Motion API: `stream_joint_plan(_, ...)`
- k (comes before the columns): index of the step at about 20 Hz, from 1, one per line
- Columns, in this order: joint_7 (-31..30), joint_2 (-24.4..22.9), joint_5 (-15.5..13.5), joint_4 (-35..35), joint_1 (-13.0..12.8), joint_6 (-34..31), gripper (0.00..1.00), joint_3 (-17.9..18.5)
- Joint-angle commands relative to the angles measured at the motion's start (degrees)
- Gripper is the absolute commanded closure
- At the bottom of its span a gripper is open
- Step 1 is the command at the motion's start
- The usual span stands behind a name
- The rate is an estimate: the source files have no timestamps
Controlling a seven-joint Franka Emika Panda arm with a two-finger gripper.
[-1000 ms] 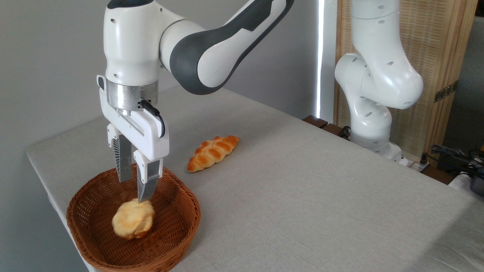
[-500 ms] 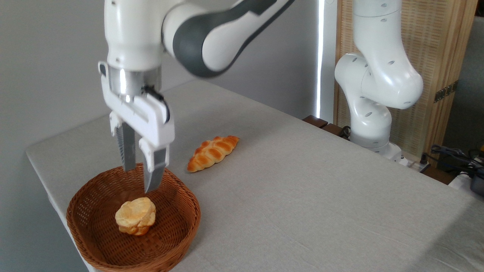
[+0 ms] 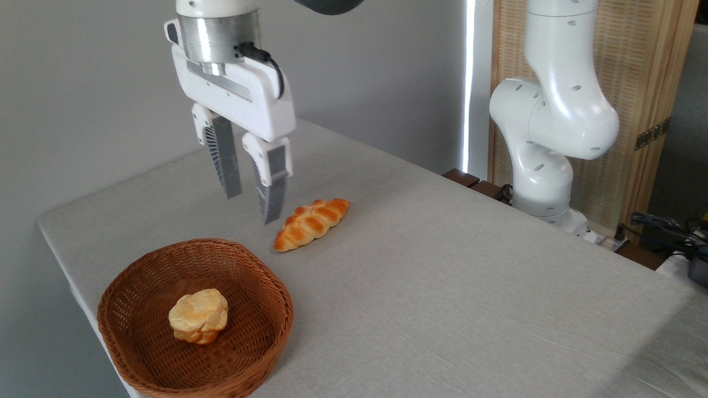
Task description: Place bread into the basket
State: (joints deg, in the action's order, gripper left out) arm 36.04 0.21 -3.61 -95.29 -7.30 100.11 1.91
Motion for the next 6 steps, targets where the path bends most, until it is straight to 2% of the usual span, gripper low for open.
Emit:
stream_joint_plan(1,-0.36,0.41,1.4,0.72,-0.17,-2.02,0.0,0.81)
stream_joint_plan(3,-0.62,0.32,2.9,0.72,-0.17,-2.2,0.0,0.81)
stream_joint_plan(6,-0.27,-0.11,2.38,0.63,-0.08,-2.72,0.0,1.42)
